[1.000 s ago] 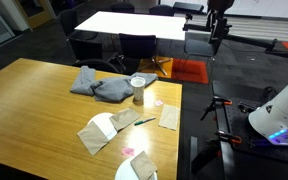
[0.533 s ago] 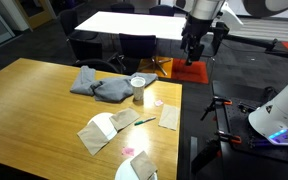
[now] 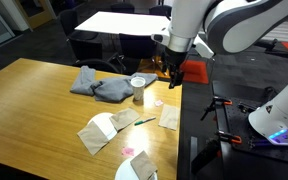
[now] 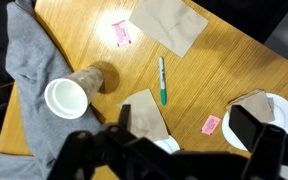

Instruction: Put the green pen in the cup

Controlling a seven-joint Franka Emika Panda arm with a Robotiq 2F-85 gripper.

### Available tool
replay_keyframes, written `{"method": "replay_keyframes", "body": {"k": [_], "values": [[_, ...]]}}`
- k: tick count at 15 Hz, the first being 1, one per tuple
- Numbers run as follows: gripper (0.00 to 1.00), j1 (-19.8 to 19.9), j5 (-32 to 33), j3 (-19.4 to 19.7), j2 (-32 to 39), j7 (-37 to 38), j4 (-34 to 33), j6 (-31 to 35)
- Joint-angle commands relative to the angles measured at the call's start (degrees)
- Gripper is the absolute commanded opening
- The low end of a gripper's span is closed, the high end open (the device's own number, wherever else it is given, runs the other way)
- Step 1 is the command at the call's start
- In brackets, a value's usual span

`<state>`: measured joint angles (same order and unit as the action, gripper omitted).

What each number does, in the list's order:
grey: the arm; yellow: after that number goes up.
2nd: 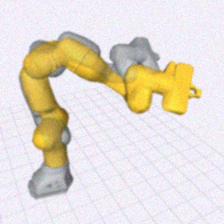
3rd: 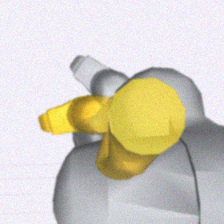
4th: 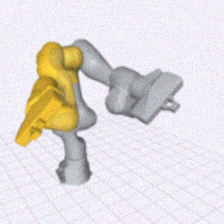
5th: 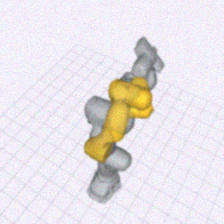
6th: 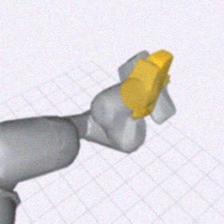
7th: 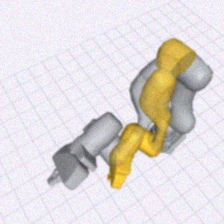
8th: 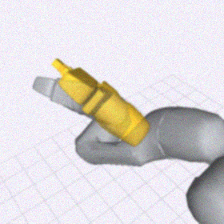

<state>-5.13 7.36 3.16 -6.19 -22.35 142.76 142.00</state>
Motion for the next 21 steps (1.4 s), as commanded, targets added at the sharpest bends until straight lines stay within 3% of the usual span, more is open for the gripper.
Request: {"method": "replay_keyframes", "body": {"k": [1,7,15,21], "values": [[1.00,0.69,-2.69,-1.34,9.03,-5.14,-5.71,2.03],[1.00,2.58,-0.84,-3.79,20.16,-4.67,-12.31,5.09],[1.00,4.31,1.88,-3.28,31.19,-0.83,-15.82,12.51],[1.00,5.19,2.60,-4.05,32.18,-0.60,-15.85,11.64]]}}
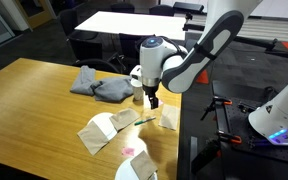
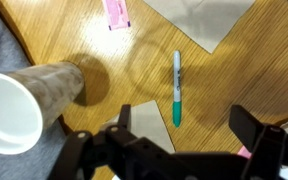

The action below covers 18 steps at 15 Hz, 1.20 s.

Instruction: Put the green pen in the cup

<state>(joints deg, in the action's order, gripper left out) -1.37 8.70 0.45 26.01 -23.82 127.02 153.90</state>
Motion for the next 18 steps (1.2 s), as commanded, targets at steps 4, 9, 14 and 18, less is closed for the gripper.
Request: {"method": "replay_keyframes", "body": {"k": [4,9,14,18], "values": [[1.00,2.47,0.15,-2.31,0.98,-0.38,-0.69,0.95],[1.00,4.43,0.14,-3.53,6.05,0.37,-0.61,12.39],[1.00,7.83,0.38,-6.44,11.59,0.01,-1.34,17.64],[1.00,6.96,1.34,-6.08,15.05,1.31,-2.80,19.22]]}}
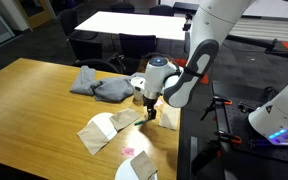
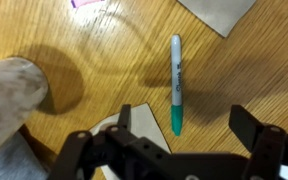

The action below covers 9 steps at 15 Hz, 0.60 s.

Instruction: Put the green pen in the cup

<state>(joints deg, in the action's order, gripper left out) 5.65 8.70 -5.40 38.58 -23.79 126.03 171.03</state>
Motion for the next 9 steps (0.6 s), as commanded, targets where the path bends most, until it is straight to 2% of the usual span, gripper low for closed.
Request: {"method": "replay_keyframes", "body": {"k": [1,9], "values": [[1.00,-1.14,1.64,0.56,3.26,1.89,-2.41,2.47],[1.00,-8.23,3.14,3.84,8.25,5.76,-8.58,1.16]]}}
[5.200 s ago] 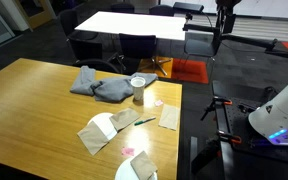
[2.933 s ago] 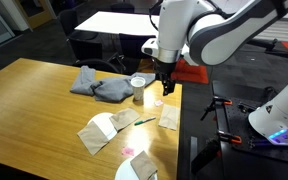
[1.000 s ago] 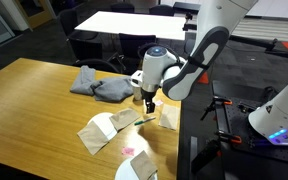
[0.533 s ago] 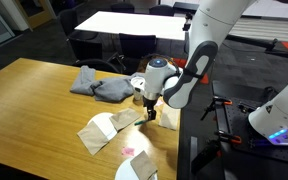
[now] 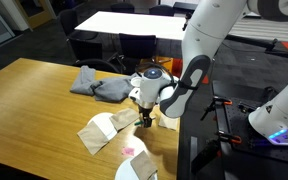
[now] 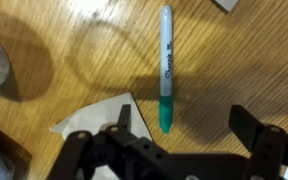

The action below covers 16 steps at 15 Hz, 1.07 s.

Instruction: Put the green pen in the cup

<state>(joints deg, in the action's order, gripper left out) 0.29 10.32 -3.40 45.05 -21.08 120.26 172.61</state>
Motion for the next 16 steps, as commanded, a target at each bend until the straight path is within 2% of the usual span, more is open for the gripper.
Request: {"method": "replay_keyframes", "body": {"k": [1,8,9,11,16], "values": [[1.00,-3.76,1.60,2.34,2.31,3.50,-3.58,-0.76],[0.99,-4.08,1.57,2.94,4.52,3.53,-6.59,-2.45],[0.94,-3.86,1.54,2.81,4.71,3.40,-6.97,-2.83],[0.69,-3.53,1.48,2.49,5.10,3.19,-7.73,-3.78],[0.31,-3.41,1.32,2.01,6.50,3.02,-10.52,-7.08]]}}
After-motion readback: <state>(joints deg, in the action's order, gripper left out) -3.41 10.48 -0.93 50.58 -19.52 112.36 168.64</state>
